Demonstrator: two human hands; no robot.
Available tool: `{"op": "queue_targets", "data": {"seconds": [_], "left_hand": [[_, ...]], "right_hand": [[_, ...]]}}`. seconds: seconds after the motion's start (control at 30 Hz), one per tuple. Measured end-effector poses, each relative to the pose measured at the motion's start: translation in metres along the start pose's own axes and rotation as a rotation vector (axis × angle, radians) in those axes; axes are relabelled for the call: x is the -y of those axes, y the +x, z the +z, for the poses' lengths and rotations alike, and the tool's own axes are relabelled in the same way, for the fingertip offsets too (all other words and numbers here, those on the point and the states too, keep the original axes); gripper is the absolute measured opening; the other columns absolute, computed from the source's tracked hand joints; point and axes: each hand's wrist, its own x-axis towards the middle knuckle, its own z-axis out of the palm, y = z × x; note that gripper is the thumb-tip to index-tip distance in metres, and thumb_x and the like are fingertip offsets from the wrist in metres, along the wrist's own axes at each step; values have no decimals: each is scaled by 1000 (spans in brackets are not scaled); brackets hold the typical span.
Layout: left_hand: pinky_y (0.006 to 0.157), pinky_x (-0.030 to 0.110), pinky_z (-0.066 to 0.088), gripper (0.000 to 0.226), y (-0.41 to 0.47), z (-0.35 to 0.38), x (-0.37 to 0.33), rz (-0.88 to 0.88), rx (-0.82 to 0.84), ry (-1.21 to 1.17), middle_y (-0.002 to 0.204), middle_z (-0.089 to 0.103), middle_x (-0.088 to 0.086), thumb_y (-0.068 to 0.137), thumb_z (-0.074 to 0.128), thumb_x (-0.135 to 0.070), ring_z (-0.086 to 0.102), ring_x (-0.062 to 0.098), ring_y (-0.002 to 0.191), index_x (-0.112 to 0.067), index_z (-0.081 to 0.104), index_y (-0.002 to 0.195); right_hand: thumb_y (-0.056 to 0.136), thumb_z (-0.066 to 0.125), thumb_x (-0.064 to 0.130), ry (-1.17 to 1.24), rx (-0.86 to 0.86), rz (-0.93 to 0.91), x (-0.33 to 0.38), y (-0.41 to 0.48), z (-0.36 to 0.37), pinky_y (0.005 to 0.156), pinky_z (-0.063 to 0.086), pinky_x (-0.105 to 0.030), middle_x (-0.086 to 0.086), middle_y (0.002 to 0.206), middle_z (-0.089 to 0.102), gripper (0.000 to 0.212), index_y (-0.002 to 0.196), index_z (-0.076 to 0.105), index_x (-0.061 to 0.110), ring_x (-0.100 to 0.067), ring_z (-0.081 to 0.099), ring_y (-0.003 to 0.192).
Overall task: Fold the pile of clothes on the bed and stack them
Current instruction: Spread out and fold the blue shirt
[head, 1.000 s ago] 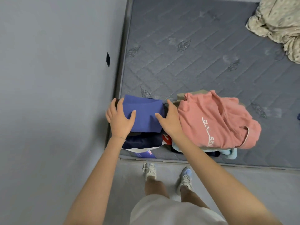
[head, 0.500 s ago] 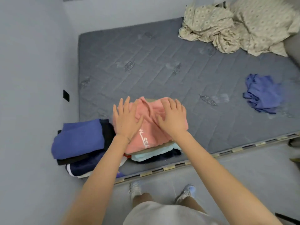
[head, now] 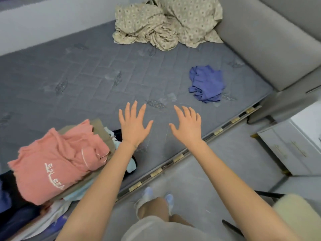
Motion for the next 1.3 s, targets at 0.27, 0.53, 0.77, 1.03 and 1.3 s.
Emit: {"op": "queue_targets", "data": {"seconds": [0.27,0.53,0.77,1.03,1.3], "left_hand": [[116,59,10,71,77,47,-78,129,68,-6,156,31,15,87,32,-59,21,38,146,-20,44,146],[118,56,0,77,190,90,-133,173,172,-22,160,23,13,86,25,-63,12,35,149,-22,37,150],[117,56,2,73,282,115,-187,209,213,-41,159,25,13,86,35,-59,14,35,148,-21,39,149],[117,58,4,77,362,161,-233,178,239,-18,158,28,16,85,28,-62,17,37,147,-20,41,148],[119,53,-3,70,428,240,-285,-34,377,-19,163,11,11,95,49,-54,4,32,150,-24,26,153]], "right_hand": [[95,54,46,26,-9,166,-96,49,-5,118,15,-51,-11,158,27,73,155,21,23,-31,17,148],[90,62,43,43,1,274,-176,144,-13,114,20,-53,-13,153,36,72,152,34,19,-34,27,144],[84,72,38,76,-13,348,-242,210,-21,109,30,-57,-18,143,48,70,145,45,16,-39,39,136],[85,71,43,63,11,302,-323,299,-16,108,32,-55,-20,144,46,73,147,43,16,-40,38,137],[93,52,58,35,273,261,-408,397,13,118,16,-47,-11,161,17,80,156,14,27,-30,13,149]]}}
